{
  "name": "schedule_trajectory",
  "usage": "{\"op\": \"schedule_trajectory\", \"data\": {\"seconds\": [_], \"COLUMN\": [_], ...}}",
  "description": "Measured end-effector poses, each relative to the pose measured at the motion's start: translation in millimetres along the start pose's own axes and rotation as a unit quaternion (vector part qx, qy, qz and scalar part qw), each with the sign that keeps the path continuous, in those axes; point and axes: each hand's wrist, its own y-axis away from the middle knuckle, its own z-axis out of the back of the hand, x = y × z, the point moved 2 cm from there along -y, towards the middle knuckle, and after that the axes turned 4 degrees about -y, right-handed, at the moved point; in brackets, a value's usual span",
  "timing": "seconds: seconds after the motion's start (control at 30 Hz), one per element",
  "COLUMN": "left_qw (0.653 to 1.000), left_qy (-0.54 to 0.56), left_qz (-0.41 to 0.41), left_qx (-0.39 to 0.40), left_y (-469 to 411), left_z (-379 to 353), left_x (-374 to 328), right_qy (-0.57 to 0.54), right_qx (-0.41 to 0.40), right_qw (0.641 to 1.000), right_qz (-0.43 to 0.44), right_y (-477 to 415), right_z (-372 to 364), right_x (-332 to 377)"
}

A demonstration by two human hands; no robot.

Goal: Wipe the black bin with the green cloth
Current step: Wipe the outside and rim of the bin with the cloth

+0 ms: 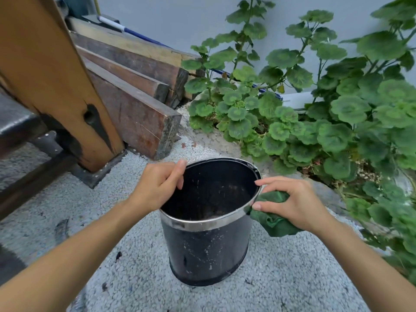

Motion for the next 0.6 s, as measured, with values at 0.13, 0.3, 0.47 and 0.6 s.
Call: {"op": "schedule_trajectory", "data": {"seconds": [0.13,0.3,0.47,0.6], "left_qw": [0.981,0.967,0.973,0.968], "left_qy": [-0.037,-0.097,-0.093,-0.03], "left_qz": [-0.139,-0.171,-0.043,0.039], "left_qx": [0.127,0.162,0.209,0.245], "left_y": [41,60,-6,-51], "left_z": [2,4,10,5], "left_x": [-15,-16,-6,6], "right_qy": [0.012,0.011,-0.051,-0.103], "right_qx": [0.003,-0.019,-0.179,-0.261], "right_qw": [1.0,1.0,0.982,0.959], "right_qz": [0.012,0.012,0.026,0.031], "right_y": [4,-10,-35,-74], "right_z": [-2,-1,-6,-30], "right_x": [1,2,19,43]}}
